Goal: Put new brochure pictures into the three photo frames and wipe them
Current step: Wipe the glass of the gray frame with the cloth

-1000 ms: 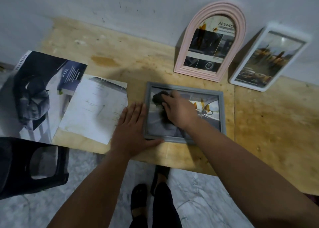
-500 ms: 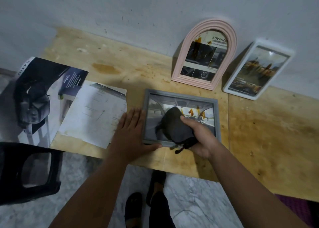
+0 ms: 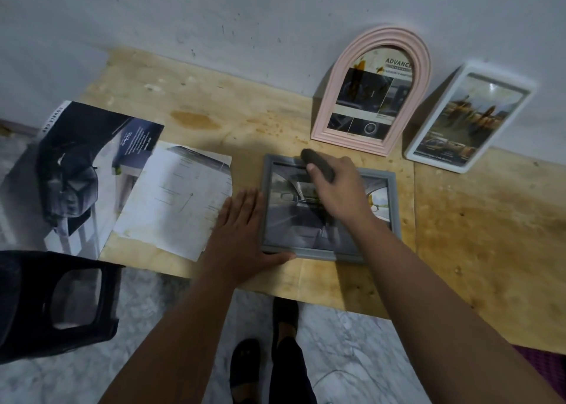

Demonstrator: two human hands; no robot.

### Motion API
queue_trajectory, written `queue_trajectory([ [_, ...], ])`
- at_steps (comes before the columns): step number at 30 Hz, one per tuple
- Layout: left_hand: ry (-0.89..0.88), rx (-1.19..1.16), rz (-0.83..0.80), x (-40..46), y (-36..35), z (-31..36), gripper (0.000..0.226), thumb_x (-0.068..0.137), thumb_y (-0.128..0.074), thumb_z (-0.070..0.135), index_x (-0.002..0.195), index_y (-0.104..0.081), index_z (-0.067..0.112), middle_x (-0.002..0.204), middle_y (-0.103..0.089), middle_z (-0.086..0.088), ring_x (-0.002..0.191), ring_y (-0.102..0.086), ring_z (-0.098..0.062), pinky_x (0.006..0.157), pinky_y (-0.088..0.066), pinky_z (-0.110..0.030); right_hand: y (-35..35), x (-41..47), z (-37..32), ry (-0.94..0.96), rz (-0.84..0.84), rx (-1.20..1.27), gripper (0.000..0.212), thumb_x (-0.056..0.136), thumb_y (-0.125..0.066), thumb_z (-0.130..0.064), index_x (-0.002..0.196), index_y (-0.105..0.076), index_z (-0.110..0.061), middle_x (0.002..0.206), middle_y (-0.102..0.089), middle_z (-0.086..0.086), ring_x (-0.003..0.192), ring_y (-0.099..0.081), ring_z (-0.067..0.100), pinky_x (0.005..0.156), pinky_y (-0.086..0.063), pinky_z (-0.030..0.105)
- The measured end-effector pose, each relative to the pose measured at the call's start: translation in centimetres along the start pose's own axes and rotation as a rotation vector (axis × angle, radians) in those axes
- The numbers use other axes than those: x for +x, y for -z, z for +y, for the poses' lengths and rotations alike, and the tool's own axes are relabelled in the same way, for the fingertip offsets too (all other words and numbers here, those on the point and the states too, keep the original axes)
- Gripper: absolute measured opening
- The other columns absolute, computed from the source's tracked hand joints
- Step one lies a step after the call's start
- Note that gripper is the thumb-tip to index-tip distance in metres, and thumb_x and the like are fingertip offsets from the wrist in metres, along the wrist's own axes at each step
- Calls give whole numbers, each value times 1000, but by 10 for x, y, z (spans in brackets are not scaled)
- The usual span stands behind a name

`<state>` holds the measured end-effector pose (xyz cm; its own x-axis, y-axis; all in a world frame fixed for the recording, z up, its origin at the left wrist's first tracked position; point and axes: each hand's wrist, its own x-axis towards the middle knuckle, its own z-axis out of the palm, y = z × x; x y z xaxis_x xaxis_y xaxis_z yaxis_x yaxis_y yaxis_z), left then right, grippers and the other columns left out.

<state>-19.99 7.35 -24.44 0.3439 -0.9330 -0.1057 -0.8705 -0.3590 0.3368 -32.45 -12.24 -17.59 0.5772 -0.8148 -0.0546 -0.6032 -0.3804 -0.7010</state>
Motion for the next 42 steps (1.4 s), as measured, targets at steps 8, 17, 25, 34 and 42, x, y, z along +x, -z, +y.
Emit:
queue_trajectory([
  [8,-11,7,9,0,0,-1,135,70,-30,103,164,-5,9,172,-6,-12,160,1,-26,129,-5,-49,-24,-83,27,369,-340,-508,42,103,-40,-41,137,-57,-22,116,-46,4,81,-62,27,64,-55,40],
  [17,-2,-21,-1,1,1,0,135,69,-35,102,164,2,13,173,-1,-8,159,6,-23,129,-3,-49,15,5,25,154,-81,-278,40,103,-54,-33,141,-61,-20,110,-53,4,95,-58,24,83,-54,44],
  [25,-5,13,-2,-1,0,0,135,71,-30,103,164,0,11,173,0,-10,159,5,-24,129,-6,-49,-3,-54,34,285,-228,-535,37,104,-43,-39,129,-64,-22,117,-51,3,82,-63,29,62,-54,40],
  [34,-12,20,11,0,2,2,132,71,-31,102,164,0,15,173,-4,-10,160,2,-26,128,-8,-51,40,-37,31,173,-272,-285,36,103,-55,-31,138,-64,-24,111,-56,0,102,-57,21,88,-47,35],
  [42,-25,51,30,0,0,1,126,73,-34,100,165,-6,19,172,-8,-11,160,-1,-26,128,-10,-51,5,-44,39,267,-260,-548,34,104,-47,-34,131,-63,-20,119,-51,5,83,-64,32,66,-55,42],
])
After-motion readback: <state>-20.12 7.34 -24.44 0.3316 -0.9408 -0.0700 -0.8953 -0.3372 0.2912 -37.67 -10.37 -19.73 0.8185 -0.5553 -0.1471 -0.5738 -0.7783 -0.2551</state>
